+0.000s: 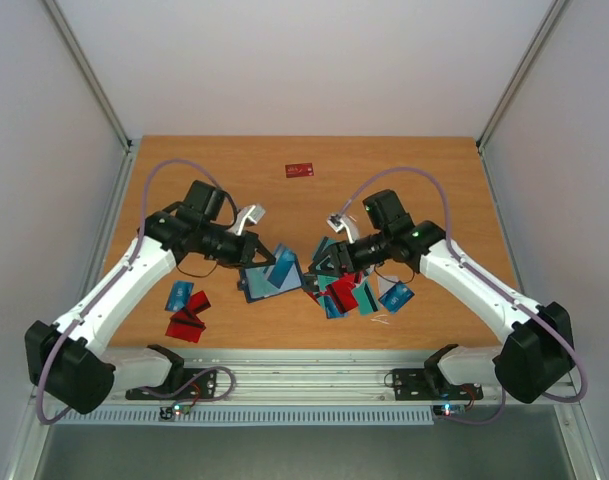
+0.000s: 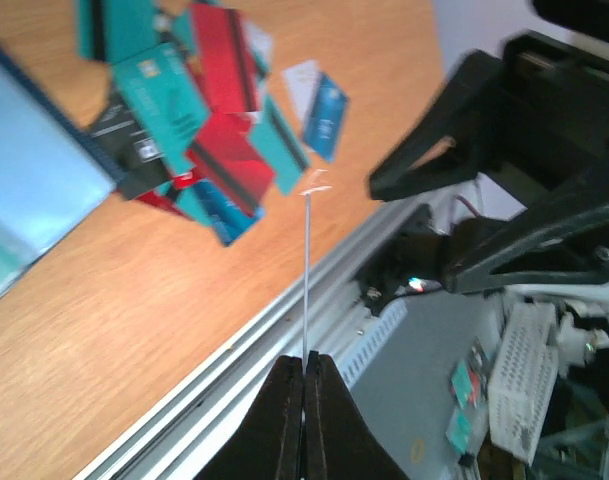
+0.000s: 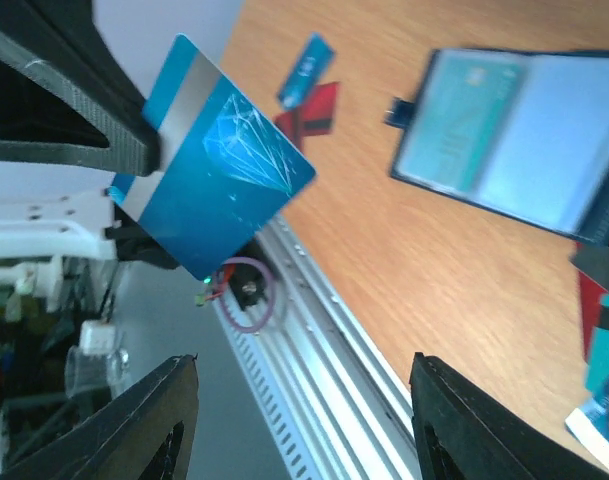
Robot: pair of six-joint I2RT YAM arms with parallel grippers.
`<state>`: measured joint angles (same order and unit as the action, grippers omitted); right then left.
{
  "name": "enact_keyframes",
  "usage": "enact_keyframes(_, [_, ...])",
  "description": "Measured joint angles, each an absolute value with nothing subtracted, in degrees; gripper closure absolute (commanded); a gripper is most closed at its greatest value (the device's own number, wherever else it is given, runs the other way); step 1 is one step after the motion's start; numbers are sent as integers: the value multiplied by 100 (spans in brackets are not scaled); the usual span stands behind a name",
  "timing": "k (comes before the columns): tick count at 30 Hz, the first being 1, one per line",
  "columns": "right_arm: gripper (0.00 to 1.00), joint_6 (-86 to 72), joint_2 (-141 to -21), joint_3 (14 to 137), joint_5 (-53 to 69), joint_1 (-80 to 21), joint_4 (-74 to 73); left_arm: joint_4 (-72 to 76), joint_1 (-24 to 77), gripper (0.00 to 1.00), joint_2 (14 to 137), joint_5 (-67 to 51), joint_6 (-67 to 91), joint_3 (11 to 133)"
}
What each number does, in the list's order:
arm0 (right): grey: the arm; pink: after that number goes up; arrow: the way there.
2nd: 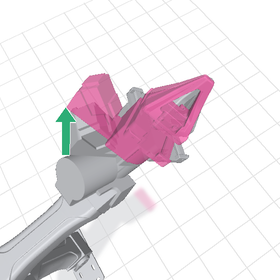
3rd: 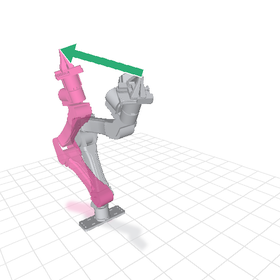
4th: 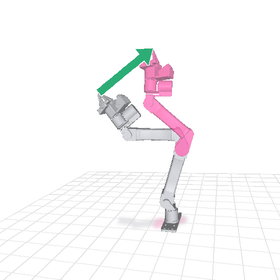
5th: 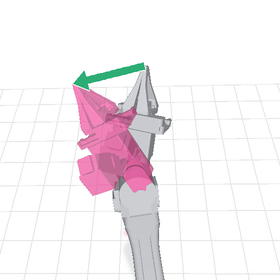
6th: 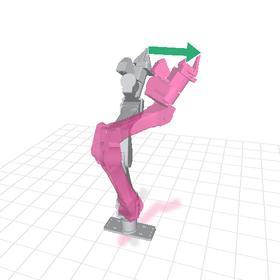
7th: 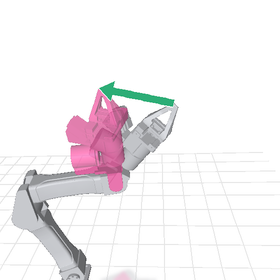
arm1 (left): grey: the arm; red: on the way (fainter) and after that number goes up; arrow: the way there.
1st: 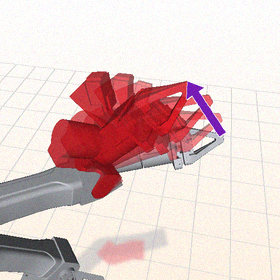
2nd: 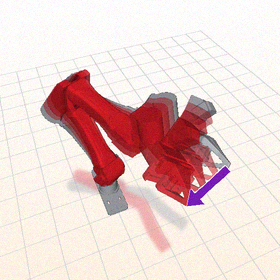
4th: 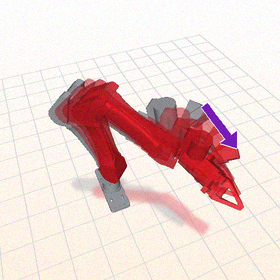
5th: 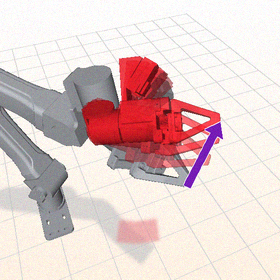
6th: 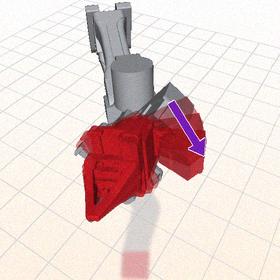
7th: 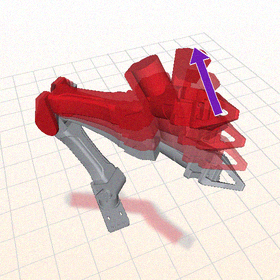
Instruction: Put the credit cards into the card holder
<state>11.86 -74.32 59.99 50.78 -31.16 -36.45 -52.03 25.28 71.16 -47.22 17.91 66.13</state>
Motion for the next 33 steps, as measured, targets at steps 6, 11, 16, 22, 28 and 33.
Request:
enact_keyframes(6, [42,545,-7463,5769,4410,-3111,-3343,-4871,2491,100,6984,-3736,2410,5955])
enact_keyframes(11, [44,198,-7830,5769,4296,-3111,-2978,-4508,2340,100,6956,-3415,2672,5363])
enact_keyframes(16, [45,-303,-8621,5774,4230,-3114,-2622,-4088,2091,100,6958,-3391,2814,4777])
enact_keyframes(22, [47,-694,-9310,5916,4171,-3118,-2349,-3562,1824,100,7065,-3457,2967,4248])
enact_keyframes(28, [52,-871,-9874,6313,4193,-3118,-2178,-3140,1721,100,7481,-3612,3026,4176])
enact_keyframes(33, [56,-941,-10357,6663,4263,-3118,-2141,-2906,1699,100,7918,-3780,3030,4178])
